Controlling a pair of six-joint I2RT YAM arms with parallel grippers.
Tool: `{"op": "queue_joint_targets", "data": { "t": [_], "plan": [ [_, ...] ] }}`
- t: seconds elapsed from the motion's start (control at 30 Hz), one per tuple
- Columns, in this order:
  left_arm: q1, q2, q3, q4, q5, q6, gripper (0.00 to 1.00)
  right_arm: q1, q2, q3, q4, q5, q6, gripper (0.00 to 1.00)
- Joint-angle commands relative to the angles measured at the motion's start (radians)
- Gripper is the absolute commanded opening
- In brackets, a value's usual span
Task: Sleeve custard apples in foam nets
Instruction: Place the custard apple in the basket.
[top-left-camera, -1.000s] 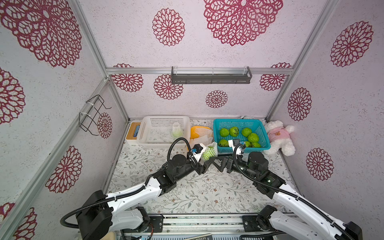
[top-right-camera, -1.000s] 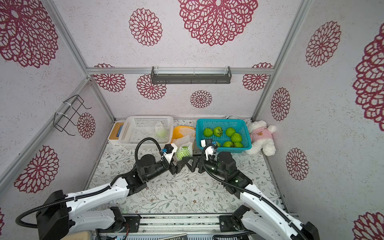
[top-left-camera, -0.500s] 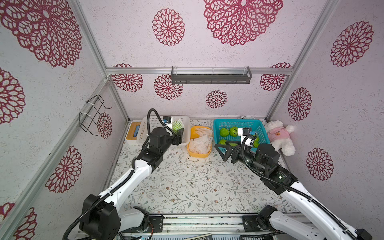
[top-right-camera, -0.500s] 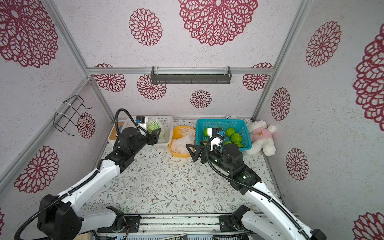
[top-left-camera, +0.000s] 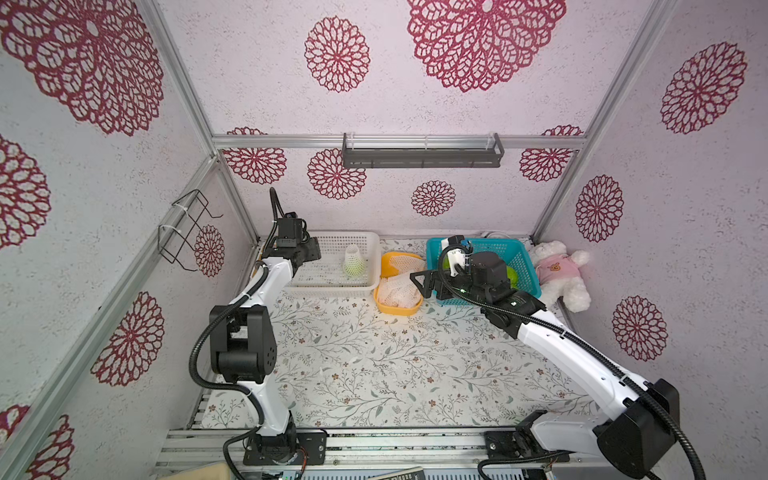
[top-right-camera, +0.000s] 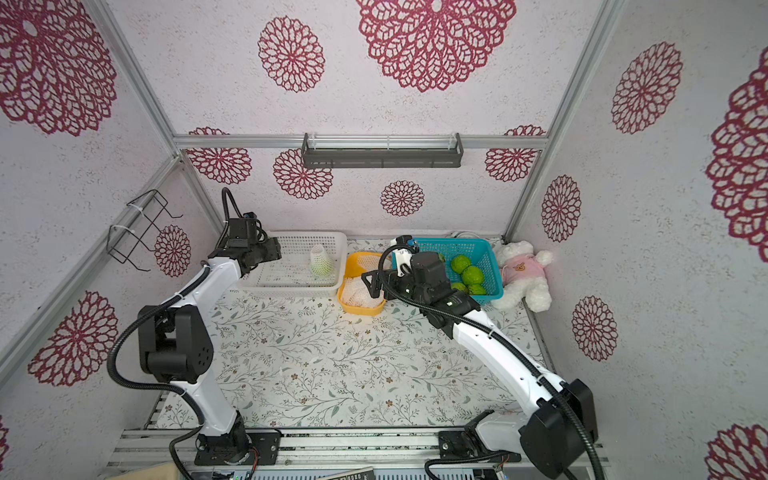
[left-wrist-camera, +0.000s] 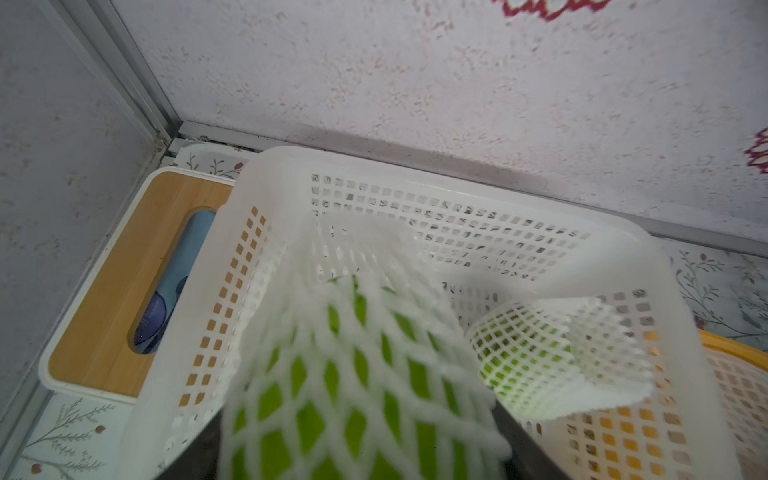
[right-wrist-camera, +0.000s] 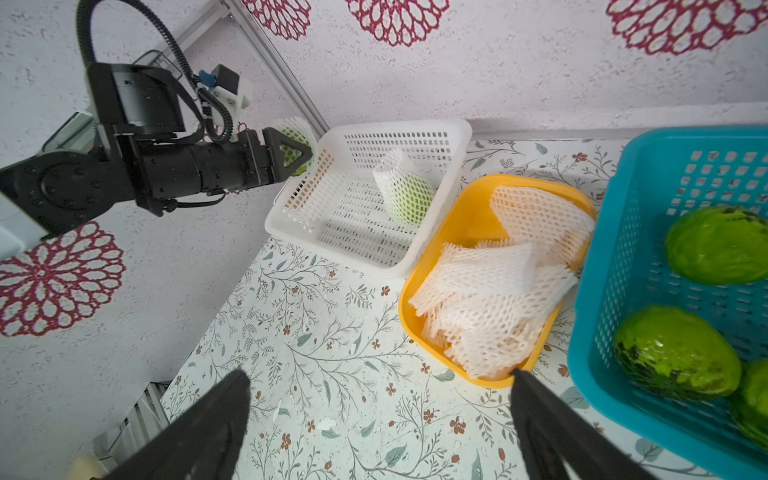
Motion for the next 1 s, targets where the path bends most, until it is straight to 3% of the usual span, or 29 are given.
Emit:
{"op": "queue_joint_targets", "data": {
  "t": [0.0,0.3,0.5,0.67,0.97],
  "plan": [
    [0.000,0.107,0.107,-0.078,-0.027,0.040,0.55,-0.019,0.009,0.043,0.050,-0.057,-0.006,0.99],
    [-0.002,0.299,0.244,-0.091,-0.076,0.054,0.62,-0.063,0.044,0.043,0.078,-0.102,0.023,0.99],
    [-0.004,0.387,0.339,-0.147,-0.085,0.060,0.74,-0.082,0.058,0.045,0.084,-0.119,0.032,0.99],
    [-0.013,0.390,0.338,-0.146,-0.120,0.078,0.92,-0.091,0.068,0.047,0.096,-0.132,0.039,0.99],
    [-0.019,0.363,0.319,-0.155,-0.102,0.101,0.97,-0.095,0.061,0.051,0.095,-0.144,0.041,0.99]
  ]
}}
